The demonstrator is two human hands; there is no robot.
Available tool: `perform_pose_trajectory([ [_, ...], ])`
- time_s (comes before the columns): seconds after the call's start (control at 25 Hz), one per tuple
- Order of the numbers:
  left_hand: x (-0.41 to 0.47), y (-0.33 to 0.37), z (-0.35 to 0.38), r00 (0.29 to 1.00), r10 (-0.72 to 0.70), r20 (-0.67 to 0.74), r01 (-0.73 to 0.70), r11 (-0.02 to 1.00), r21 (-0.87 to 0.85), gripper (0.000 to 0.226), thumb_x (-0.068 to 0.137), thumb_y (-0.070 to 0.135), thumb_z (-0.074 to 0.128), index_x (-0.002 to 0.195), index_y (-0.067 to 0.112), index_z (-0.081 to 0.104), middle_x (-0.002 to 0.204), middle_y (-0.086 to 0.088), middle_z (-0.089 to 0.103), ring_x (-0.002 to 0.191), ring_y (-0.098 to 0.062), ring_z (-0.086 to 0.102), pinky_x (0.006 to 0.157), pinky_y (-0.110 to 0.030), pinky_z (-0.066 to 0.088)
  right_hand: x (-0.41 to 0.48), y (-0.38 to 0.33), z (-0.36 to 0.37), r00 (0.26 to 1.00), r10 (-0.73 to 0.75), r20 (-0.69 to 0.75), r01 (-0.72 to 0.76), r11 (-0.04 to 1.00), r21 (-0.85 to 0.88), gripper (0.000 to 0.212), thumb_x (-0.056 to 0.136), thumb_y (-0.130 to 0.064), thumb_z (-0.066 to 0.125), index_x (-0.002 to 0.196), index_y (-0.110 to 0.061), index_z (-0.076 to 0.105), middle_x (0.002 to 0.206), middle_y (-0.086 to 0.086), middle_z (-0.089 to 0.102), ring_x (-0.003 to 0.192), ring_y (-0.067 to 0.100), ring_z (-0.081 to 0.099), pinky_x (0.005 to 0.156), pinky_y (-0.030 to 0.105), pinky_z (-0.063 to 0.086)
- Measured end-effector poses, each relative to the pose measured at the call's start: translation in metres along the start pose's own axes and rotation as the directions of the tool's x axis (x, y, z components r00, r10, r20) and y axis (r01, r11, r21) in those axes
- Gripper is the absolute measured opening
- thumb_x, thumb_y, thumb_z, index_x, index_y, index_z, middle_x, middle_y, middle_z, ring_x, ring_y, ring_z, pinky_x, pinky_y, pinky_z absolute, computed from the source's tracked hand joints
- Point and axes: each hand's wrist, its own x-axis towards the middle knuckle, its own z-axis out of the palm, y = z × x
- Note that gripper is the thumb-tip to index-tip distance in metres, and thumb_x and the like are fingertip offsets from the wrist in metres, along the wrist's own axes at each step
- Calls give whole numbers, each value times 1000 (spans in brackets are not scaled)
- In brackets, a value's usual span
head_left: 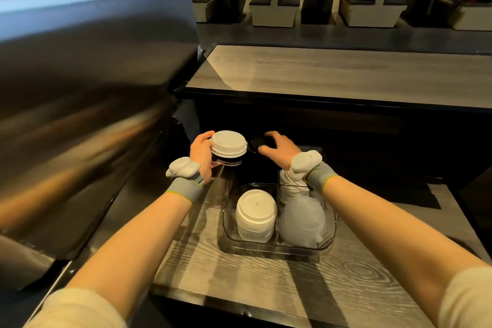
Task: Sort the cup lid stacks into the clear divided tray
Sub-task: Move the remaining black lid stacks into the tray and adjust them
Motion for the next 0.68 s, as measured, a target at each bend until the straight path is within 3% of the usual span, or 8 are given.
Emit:
perform_pose_trajectory([
  [0.16, 10, 5, -10, 994, 8, -113, -9, 1000, -5, 45, 93, 0, 28, 131, 10, 50, 113, -5, 50, 100, -22, 46, 60, -26, 40, 9, 5, 25, 987, -12, 160, 60, 953, -298, 66, 86, -41, 58, 142, -17, 34, 141, 14, 44, 128, 32, 45, 102, 40, 41],
  [0.28, 12, 3, -11, 997, 19, -78, -16, 999, 42, 46, 92, 0, 29, 129, 13, 52, 116, -5, 52, 102, -22, 48, 63, -27, 41, 13, 12, 38, 971, 23, 239, 101, 865, -492, 72, 87, -52, 53, 146, -18, 28, 146, 13, 40, 132, 32, 42, 106, 40, 37],
  [0.36, 11, 1, -10, 999, 25, -41, -23, 998, 61, 45, 92, 0, 30, 128, 14, 53, 114, -6, 53, 101, -23, 49, 63, -27, 42, 14, 11, 40, 979, 0, 202, 113, 831, -545, 70, 89, -54, 49, 146, -19, 29, 149, 12, 37, 137, 32, 33, 111, 41, 28],
  [0.52, 9, -3, -2, 999, 24, 43, -27, 997, 75, 36, 92, 2, 32, 113, 22, 55, 113, -7, 56, 101, -23, 51, 63, -28, 42, 9, -10, 25, 974, -193, -116, 172, 970, -174, 43, 97, -34, 43, 135, -15, 47, 137, 12, 47, 130, 31, 40, 107, 40, 28],
  [0.6, 4, -5, 6, 996, 22, 92, -29, 996, 81, 35, 92, 3, 34, 113, 22, 55, 113, -7, 57, 102, -23, 52, 63, -27, 44, 3, -20, 19, 965, -243, -99, 241, 970, -31, 45, 95, -34, 48, 136, -16, 45, 138, 11, 46, 130, 30, 39, 109, 43, 31],
  [0.68, -3, -6, 17, 988, 26, 155, -39, 996, 80, 36, 94, 4, 36, 120, 19, 55, 114, -8, 57, 101, -23, 53, 62, -25, 45, -5, -24, 17, 967, -253, -6, 253, 967, -37, 61, 88, -43, 57, 140, -19, 37, 142, 11, 42, 133, 29, 35, 110, 44, 32],
])
